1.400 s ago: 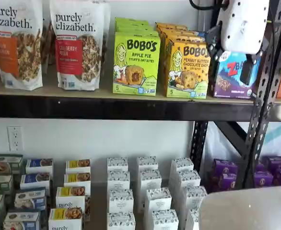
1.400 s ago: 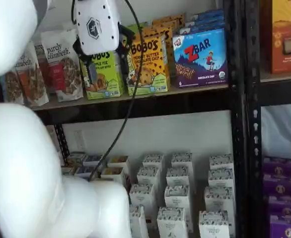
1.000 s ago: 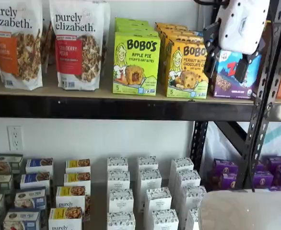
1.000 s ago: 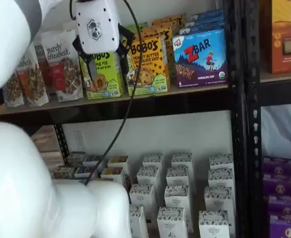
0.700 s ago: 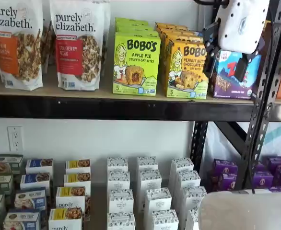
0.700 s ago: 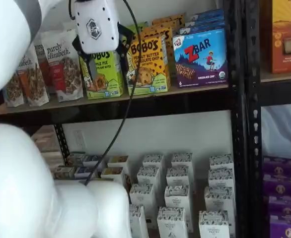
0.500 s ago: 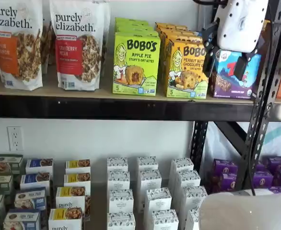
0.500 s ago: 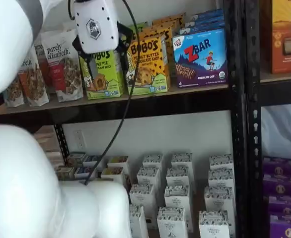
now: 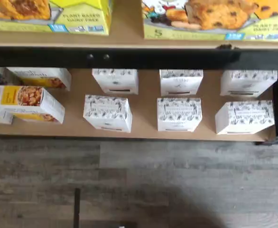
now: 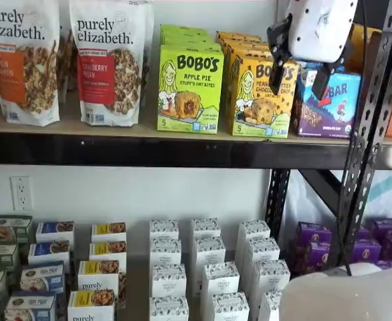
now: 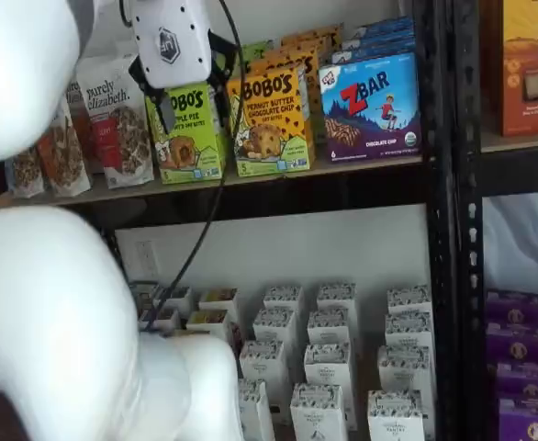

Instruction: Pick the green box on the top shelf, the fourth from the left

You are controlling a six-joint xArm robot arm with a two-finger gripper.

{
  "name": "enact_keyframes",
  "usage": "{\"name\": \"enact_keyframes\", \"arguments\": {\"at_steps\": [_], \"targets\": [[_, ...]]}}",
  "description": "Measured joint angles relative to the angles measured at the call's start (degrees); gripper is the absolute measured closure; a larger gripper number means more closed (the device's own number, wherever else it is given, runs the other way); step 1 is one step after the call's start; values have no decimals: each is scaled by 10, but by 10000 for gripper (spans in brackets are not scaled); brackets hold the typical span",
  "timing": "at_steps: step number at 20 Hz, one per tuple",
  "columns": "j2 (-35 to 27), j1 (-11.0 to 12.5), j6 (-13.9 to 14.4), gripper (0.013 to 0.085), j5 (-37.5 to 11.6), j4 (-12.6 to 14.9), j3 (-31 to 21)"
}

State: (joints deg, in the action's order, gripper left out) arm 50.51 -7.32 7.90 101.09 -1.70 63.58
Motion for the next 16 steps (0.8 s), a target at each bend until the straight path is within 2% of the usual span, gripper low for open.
{"name": "enact_keyframes", "arguments": {"at_steps": [2,10,16], "targets": [[-15,-25,22,130,-9,8,11],[-78,-93,86,130,-29,26,62],[-105,-111,102,130,-29,37,90]]}}
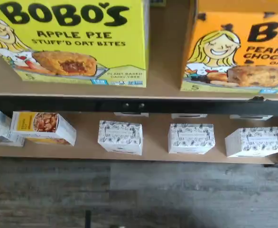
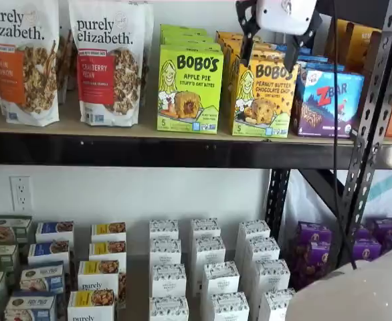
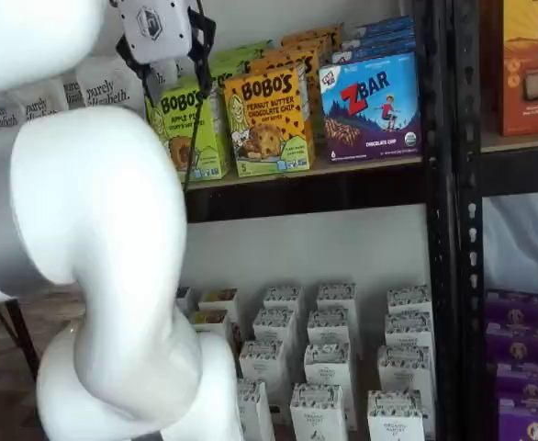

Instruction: Pick the green box on the top shelf, the fourth from the left

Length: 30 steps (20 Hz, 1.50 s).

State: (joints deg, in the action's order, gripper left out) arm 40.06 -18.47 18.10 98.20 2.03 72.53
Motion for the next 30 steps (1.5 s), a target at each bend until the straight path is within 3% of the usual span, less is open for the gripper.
{"name": "enact_keyframes", "arguments": {"at_steps": [14,22,30], "targets": [[-46,-12,11,130,-18,3,44],[-81,-23,20,130,-52,22,65],[-113,-24,22,130,-84,20,79]]}}
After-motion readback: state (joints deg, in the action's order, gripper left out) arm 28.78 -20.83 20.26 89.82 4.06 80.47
